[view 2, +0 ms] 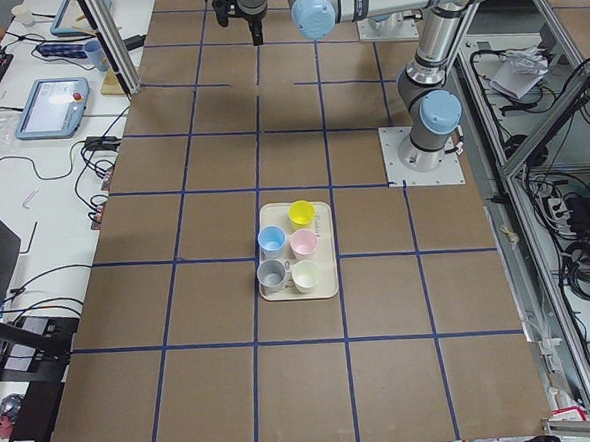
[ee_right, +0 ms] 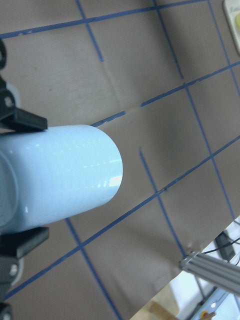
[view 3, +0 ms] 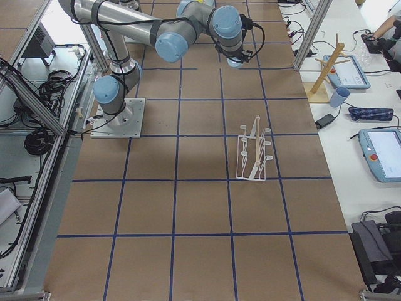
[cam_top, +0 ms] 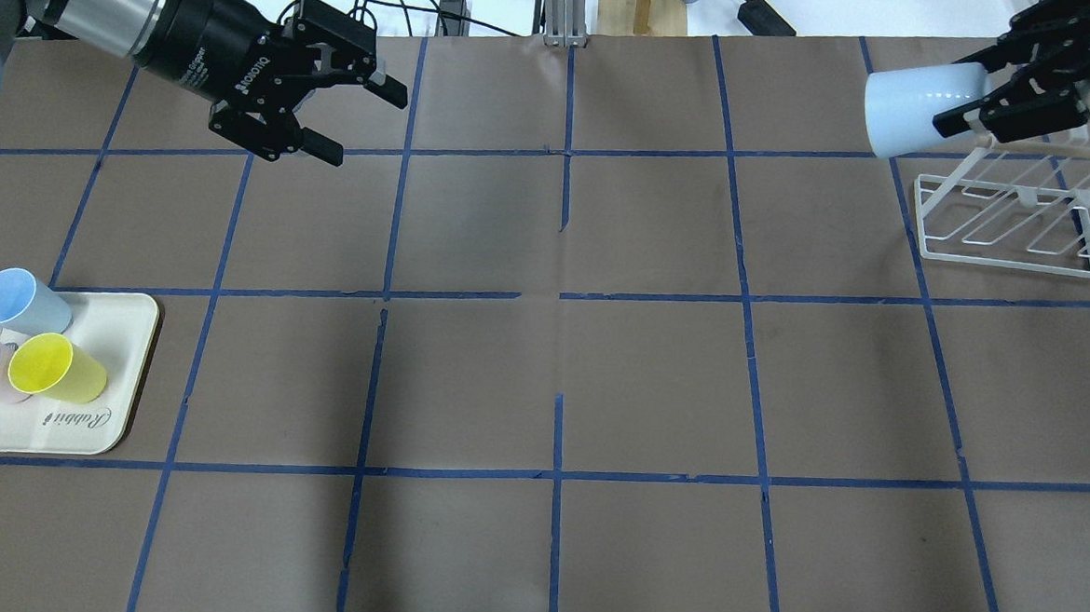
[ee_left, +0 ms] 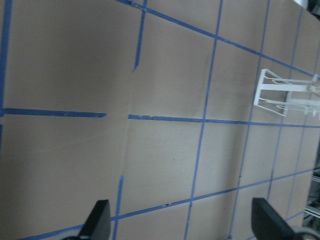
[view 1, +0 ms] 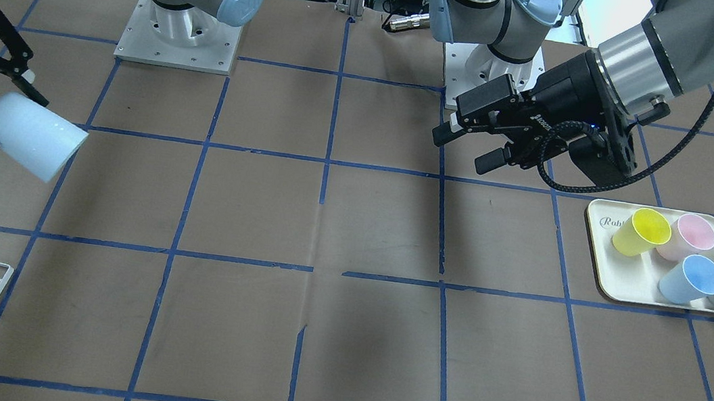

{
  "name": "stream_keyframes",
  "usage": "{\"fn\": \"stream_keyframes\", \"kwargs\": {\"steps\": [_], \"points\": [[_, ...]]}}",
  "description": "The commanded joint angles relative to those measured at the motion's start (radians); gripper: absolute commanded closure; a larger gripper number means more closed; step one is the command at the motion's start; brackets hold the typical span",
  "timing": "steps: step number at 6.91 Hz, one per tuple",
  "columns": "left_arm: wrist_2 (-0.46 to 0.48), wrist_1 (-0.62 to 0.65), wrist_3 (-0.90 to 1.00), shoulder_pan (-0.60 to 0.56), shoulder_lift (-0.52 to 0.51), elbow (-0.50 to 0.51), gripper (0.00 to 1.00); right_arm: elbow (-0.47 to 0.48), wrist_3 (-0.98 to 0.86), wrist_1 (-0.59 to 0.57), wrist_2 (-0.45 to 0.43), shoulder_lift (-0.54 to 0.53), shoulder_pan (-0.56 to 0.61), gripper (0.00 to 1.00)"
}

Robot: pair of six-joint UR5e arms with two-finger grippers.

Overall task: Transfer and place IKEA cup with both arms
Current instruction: 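Lift the cup off the rack with the right gripper while the left approaches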

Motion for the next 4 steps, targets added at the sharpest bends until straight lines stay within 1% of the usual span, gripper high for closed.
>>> {"fn": "stream_keyframes", "kwargs": {"steps": [1,2,4], "points": [[-0.248,-0.046,-0.002,0.041,0.009,-0.057,0.00,0.002,-0.004,0.037,0.180,-0.004,0.120,0.87],[-0.332,-0.046,-0.002,0.056,0.014,-0.095,0.00,0.011,-0.006,0.037,0.236,-0.005,0.174,0.87],[-0.547,-0.046,-0.003,0.084,0.014,-0.167,0.00,0.016,-0.055,0.036,0.293,-0.005,0.245,0.86]]}}
